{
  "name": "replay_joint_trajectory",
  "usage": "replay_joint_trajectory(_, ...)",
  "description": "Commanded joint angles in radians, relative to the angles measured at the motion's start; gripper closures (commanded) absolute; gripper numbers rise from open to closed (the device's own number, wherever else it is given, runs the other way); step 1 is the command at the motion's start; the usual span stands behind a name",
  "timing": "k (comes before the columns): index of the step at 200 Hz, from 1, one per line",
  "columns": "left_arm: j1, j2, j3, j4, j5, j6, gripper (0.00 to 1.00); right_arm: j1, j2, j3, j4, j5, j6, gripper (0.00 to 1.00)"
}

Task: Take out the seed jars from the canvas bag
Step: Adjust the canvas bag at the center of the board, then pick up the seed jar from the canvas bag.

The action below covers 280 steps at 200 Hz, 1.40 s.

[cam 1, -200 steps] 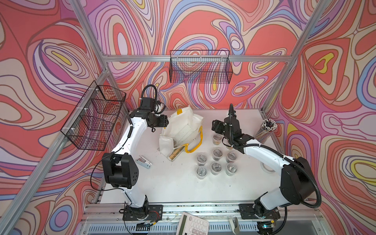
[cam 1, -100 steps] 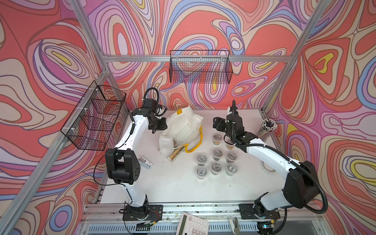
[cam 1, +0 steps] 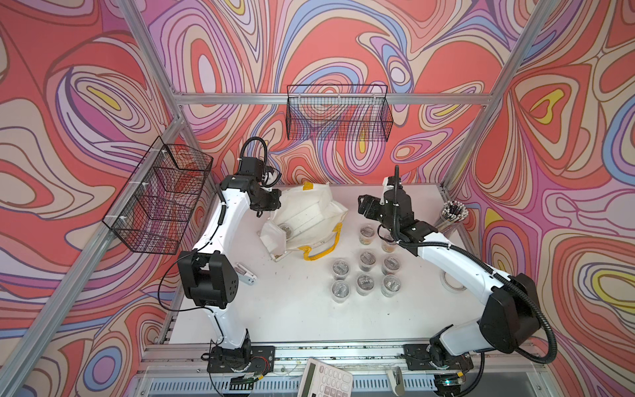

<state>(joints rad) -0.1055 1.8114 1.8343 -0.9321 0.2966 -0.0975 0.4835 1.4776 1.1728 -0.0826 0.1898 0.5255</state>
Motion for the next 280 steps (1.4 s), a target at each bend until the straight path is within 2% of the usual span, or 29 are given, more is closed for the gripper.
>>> replay_joint_trajectory(1, -0.003, -0.075, -0.030, 0.095, 0.037, 0.022, 1.00, 0.063, -0.012, 0.031, -0.003, -0.015, 0.016, 0.11)
replay_joint_trajectory(50, -0.009, -0.177, -0.192, 0.257, 0.084, 0.031, 1.00, 0.266, 0.096, 0.096, 0.027, 0.000, 0.029, 0.11)
replay_joint_trajectory(91, -0.032, -0.246, -0.327, 0.375, 0.104, 0.043, 1.00, 0.356, 0.229, 0.143, 0.080, -0.032, 0.061, 0.11)
replay_joint_trajectory(144, -0.038, -0.290, -0.442, 0.458, 0.128, 0.039, 1.00, 0.376, 0.403, 0.157, 0.158, -0.050, 0.106, 0.11)
replay_joint_trajectory(205, -0.039, -0.279, -0.440, 0.438, 0.134, 0.042, 1.00, 0.374, 0.575, 0.310, 0.149, -0.049, 0.100, 0.11)
replay_joint_trajectory(280, -0.039, -0.255, -0.393, 0.356, 0.155, 0.060, 1.00, 0.376, 0.730, 0.491, 0.044, -0.010, 0.144, 0.11)
